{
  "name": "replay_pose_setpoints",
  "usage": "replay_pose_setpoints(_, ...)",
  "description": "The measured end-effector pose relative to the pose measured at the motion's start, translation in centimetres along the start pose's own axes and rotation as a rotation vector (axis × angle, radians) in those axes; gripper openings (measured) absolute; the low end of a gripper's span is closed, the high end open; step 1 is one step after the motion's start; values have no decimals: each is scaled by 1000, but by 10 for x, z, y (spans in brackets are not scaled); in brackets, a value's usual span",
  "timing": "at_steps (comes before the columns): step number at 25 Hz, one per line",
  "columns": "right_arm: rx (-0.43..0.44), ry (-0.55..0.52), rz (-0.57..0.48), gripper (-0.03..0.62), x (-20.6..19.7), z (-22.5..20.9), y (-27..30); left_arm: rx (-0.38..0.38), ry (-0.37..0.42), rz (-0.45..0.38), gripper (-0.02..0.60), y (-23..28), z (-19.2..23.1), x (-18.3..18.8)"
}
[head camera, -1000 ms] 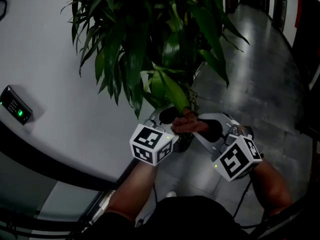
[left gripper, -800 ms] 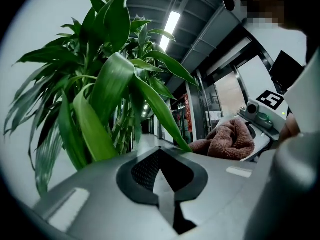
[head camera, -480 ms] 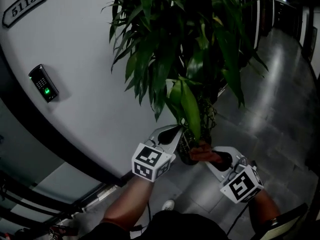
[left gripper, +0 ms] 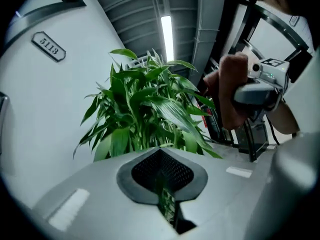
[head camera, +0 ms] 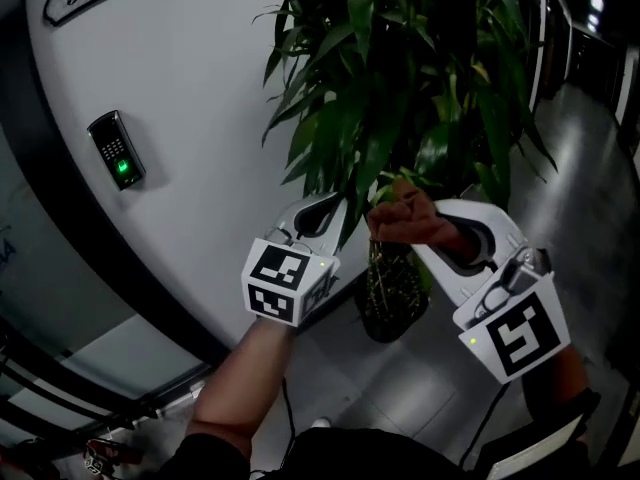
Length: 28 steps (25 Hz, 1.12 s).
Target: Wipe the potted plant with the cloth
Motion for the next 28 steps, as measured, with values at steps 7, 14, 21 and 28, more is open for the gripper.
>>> replay_pose_setpoints(7,-154,-340,134,61,42,-73,109,-140,30,-7,17,51,37,34)
replay_pose_setpoints(14,-62,-467,326,61,28,-93,171,-323,-51,-5,17,69,28,39)
replay_pose_setpoints(21,16,-504,381,61,26,-73,167,-333,-71,-67,17,70,22,35)
replay_pose_setpoints(28,54,-486,390,61,25,-51,152,-327,-76,-74,17,68,19,33)
Point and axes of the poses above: the fingertips, and each gripper's own axes: y forward along the fingers, z to its left, x out of its top, the point moved 9 cm from there along -y, backward along the fingers, and after that the axes turned 10 degrees about -x, right-handed, at the moved point
